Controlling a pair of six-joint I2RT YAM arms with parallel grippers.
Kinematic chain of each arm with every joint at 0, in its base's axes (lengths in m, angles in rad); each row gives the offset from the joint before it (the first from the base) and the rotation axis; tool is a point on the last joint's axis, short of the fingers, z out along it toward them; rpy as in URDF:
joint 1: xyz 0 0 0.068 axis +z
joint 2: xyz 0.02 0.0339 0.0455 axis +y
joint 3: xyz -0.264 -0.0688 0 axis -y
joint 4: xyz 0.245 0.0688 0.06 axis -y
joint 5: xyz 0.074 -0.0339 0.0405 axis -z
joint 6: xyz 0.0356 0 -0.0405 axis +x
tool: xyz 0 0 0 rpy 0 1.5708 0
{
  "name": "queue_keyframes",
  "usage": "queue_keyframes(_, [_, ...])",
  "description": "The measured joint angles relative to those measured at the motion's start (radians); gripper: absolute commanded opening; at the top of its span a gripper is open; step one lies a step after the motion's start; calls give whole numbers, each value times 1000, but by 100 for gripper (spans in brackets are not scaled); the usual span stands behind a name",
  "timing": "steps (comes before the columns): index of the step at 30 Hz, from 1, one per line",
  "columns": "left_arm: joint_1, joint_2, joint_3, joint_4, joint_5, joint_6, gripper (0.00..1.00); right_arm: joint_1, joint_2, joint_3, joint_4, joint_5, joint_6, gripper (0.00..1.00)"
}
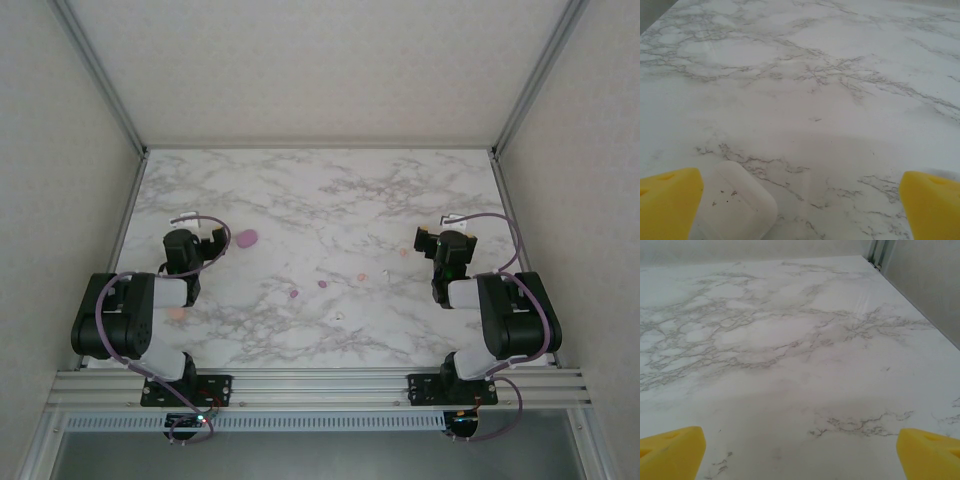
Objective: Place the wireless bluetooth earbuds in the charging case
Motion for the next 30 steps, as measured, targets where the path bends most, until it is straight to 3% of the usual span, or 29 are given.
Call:
queue_keyframes(7, [0,-21,0,-8,-7,-8,100,0,-17,2,-37,-26,-5,99])
queue_keyframes(10, [4,-92,1,-58,-37,-33,100,0,-72,50,-183,-28,3,99])
queue_keyframes(16, [31,-261,175,-443,-121,-175,100,-2,-231,266,-568,-76,82,99])
queue_keyframes(21, [41,-278,382,-755,-93,-244,98,-3,-282,459,-874,-260,158,97])
queue_keyframes(26, [41,-139,586,-1050,25,-240,82,-2,-280,535,-1069,-468,197,96])
queue_keyframes(30, [37,11,702,-1203,129,-230,81,6,-257,580,-1176,-575,219,96])
